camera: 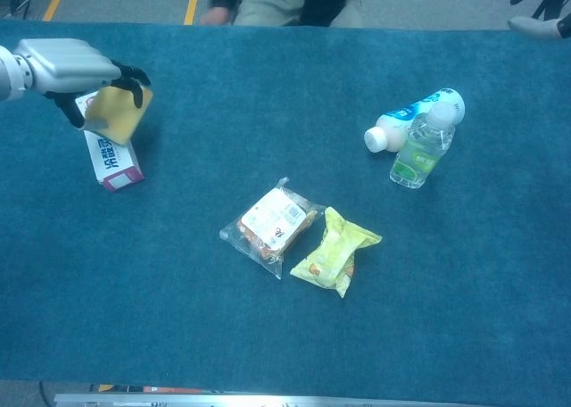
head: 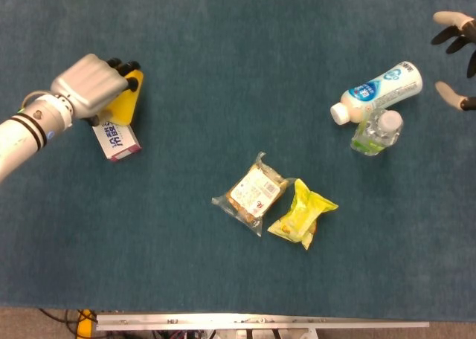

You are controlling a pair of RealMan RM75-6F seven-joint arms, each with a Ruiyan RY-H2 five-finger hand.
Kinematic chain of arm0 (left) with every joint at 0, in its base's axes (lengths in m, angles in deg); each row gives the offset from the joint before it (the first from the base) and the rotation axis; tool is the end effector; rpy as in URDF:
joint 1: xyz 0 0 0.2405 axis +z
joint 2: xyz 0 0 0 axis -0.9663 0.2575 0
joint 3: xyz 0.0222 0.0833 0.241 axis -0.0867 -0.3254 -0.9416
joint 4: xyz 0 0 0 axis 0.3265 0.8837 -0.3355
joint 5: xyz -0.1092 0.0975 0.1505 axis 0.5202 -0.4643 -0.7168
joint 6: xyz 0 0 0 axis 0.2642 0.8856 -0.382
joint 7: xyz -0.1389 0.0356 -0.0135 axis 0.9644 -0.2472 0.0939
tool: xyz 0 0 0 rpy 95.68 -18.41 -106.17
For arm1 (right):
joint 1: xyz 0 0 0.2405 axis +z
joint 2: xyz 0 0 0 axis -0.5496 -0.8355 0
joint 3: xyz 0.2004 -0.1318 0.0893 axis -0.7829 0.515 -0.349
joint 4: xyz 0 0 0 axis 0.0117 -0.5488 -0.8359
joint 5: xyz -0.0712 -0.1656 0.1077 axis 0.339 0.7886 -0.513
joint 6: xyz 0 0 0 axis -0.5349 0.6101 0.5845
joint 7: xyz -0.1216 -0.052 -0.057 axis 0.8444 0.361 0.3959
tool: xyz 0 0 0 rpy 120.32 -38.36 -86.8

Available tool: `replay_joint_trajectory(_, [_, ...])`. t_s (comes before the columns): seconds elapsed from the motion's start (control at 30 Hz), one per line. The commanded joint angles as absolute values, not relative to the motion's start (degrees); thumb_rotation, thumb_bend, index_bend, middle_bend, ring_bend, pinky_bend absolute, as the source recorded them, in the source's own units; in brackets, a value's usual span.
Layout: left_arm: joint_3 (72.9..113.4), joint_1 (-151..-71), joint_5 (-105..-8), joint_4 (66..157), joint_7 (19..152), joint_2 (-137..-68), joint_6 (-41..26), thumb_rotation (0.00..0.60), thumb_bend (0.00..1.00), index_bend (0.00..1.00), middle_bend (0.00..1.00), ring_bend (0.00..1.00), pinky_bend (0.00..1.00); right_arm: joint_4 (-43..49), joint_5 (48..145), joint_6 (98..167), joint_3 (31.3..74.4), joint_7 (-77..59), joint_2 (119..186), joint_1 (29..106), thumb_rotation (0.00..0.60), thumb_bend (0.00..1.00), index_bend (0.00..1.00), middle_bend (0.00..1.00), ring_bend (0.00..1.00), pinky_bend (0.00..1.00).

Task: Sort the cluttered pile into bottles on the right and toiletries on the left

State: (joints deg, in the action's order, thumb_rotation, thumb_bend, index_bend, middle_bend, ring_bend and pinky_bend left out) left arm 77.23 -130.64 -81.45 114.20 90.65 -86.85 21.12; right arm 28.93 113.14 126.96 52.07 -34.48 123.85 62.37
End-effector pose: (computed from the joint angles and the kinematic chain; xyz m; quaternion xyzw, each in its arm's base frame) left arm -0.2167 0.3874 0.0755 -0.8840 -0.2494 -0.1462 0.3674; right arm -0.2084 -0.3136 0.1654 0.6113 -0.5082 0.4818 0.3686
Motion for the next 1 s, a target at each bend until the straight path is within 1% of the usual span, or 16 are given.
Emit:
replay_joint_trajectory(0.03, [77.86,-129.92,-79.61,115.56,89.44,-85.51,21.91,0.6,0.38,0.13,0.02,0.1,0.44,29.0,113.19,127.13,52.09,-34.48,123.79,62.26,0.6,0.28,0.16,0.34,0.36,0.55])
replay_joint_trajectory(0.1, [78.14,-129.66,-78.14,116.71,88.87,-84.57,22.79,0.6,0.38,0.03,0.0,0.04,0.36,29.04,113.28,127.19,52.14,-34.54,123.72,62.19,0.6,0.28,0.16,0.34,0.36,0.55])
replay_joint_trajectory(0.17, [78.55,-129.29,-77.15,117.59,87.95,-83.83,22.76,0.6,0.37,0.0,0.0,0.01,0.31,29.07,113.39,127.31,52.19,-34.55,123.68,62.1,0.6,0.28,0.16,0.34,0.36,0.55])
replay_joint_trajectory(0.27, [79.06,-128.74,-75.62,118.55,86.59,-82.89,22.83,0.6,0.37,0.0,0.0,0.0,0.27,29.09,113.54,127.57,52.19,-34.7,123.6,61.97,0.6,0.28,0.16,0.34,0.36,0.55])
replay_joint_trajectory(0.43, [80.05,-127.77,-73.18,119.77,84.86,-81.82,22.38,0.6,0.37,0.0,0.0,0.0,0.24,29.11,113.86,128.02,52.33,-35.04,123.33,61.61,0.6,0.28,0.16,0.34,0.36,0.55])
replay_joint_trajectory(0.57, [81.75,-125.27,-72.8,120.7,85.56,-81.4,17.15,0.6,0.37,0.0,0.0,0.0,0.24,28.85,114.02,128.54,52.62,-34.71,123.18,61.13,0.6,0.28,0.16,0.34,0.36,0.55])
replay_joint_trajectory(0.77, [84.5,-119.82,-74.36,120.99,86.37,-81.97,4.72,0.6,0.37,0.0,0.0,0.01,0.25,28.67,113.88,130.23,53.01,-32.3,122.96,59.98,0.6,0.28,0.16,0.34,0.36,0.55])
replay_joint_trajectory(0.87, [85.25,-117.57,-74.4,121.84,86.5,-81.67,0.89,0.6,0.37,0.0,0.0,0.02,0.25,29.08,113.18,130.36,53.36,-30.29,122.33,59.46,0.6,0.28,0.16,0.34,0.36,0.54])
replay_joint_trajectory(1.0, [85.56,-115.01,-74.35,123.33,86.08,-80.6,-2.34,0.6,0.37,0.02,0.0,0.04,0.25,29.47,112.68,132.1,54.0,-24.49,122.1,58.32,0.6,0.28,0.16,0.35,0.36,0.54])
